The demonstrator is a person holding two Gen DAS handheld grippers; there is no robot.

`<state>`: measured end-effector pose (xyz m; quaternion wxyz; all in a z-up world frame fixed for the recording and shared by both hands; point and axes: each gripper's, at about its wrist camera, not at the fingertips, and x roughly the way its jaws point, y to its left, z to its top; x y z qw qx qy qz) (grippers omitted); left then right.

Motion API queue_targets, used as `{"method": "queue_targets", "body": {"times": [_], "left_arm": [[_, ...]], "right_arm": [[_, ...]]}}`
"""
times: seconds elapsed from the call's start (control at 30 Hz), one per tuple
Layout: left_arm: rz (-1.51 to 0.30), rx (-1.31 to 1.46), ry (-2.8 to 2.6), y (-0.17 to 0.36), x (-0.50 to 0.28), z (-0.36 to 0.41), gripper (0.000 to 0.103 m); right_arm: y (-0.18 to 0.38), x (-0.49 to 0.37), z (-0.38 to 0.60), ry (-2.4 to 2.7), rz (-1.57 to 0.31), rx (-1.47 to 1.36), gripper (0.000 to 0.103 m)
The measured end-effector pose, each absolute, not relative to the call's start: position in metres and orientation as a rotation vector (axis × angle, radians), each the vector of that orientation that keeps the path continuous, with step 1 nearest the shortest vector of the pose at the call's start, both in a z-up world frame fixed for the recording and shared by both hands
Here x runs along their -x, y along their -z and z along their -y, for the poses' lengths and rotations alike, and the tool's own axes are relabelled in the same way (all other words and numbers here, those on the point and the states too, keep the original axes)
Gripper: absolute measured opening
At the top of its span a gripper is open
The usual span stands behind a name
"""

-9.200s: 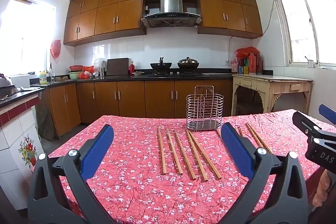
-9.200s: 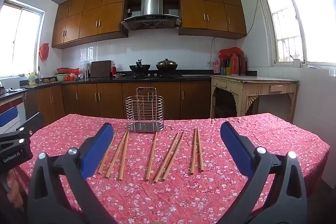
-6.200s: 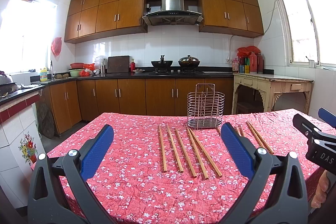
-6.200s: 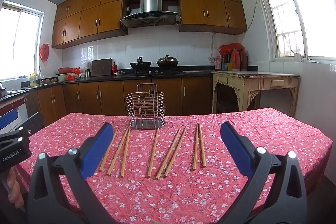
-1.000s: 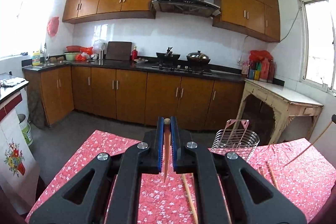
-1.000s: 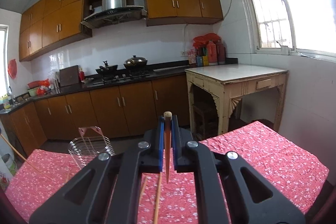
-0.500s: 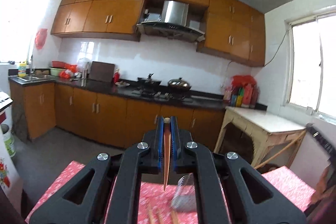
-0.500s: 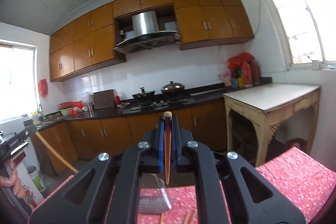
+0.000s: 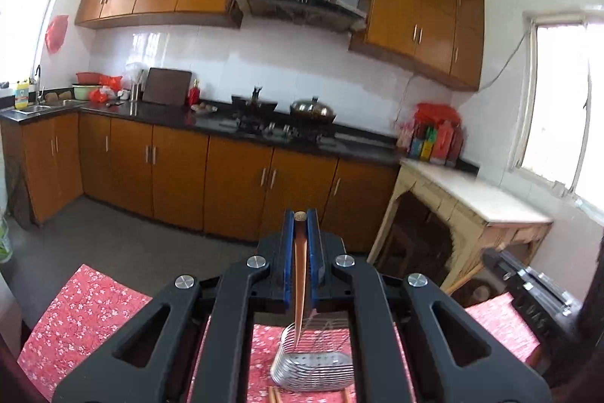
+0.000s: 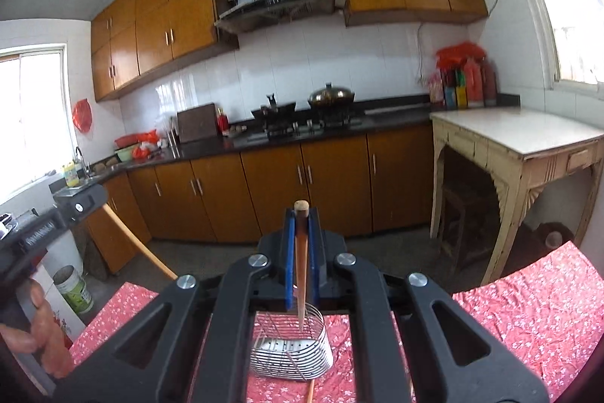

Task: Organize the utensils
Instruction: 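Open the right tool over the wire holder while the left tool releases its chopstick, then grasp another chopstick with the right tool while the left tool grasps one too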

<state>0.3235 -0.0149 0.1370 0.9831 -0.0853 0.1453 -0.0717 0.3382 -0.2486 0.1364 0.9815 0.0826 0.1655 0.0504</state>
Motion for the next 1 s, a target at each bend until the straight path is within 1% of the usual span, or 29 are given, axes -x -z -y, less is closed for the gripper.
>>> {"method": "queue_targets", "body": {"times": [0.1,0.23,0.3,0.33,0.4,0.43,0.47,0.53,0.6,0.67,0.83,1.0], "left_arm": [[-0.352,0.185,0.141,-0.122,-0.34,0.013,0.006],[-0.387,0.164,0.121,-0.111,-0.352,0.014,0.007],[-0.405,0.165,0.114,-0.109,-0.355,0.014,0.007],[-0.413,0.168,0.106,-0.109,-0.356,0.012,0.007],[-0.41,0.178,0.089,-0.111,-0.352,0.006,0.007],[-0.405,0.18,0.086,-0.113,-0.349,0.001,0.007],[-0.401,0.181,0.081,-0.115,-0.347,0.0,0.008],[-0.39,0.191,0.07,-0.12,-0.336,-0.011,0.012],[-0.375,0.191,0.054,-0.123,-0.325,-0.019,0.019],[-0.36,0.191,0.038,-0.125,-0.312,-0.029,0.036],[-0.366,0.186,-0.007,-0.115,-0.276,-0.054,0.039],[-0.421,0.17,-0.031,-0.077,-0.245,-0.065,0.042]], "right_arm": [[-0.126,-0.355,0.252,-0.123,-0.384,-0.184,0.008],[-0.113,-0.372,0.251,-0.116,-0.421,-0.184,0.008],[-0.111,-0.377,0.249,-0.09,-0.417,-0.168,0.01],[-0.112,-0.376,0.25,-0.07,-0.407,-0.162,0.012],[-0.115,-0.369,0.252,-0.044,-0.375,-0.155,0.041],[-0.118,-0.361,0.254,-0.026,-0.347,-0.149,0.045],[-0.12,-0.356,0.257,-0.015,-0.336,-0.143,0.047],[-0.124,-0.341,0.262,0.003,-0.313,-0.132,0.048],[-0.126,-0.325,0.268,0.024,-0.295,-0.115,0.052],[-0.126,-0.307,0.276,0.05,-0.285,-0.108,0.053],[-0.111,-0.266,0.299,0.085,-0.311,-0.129,0.054],[-0.062,-0.238,0.319,0.127,-0.417,-0.156,0.053]]}}
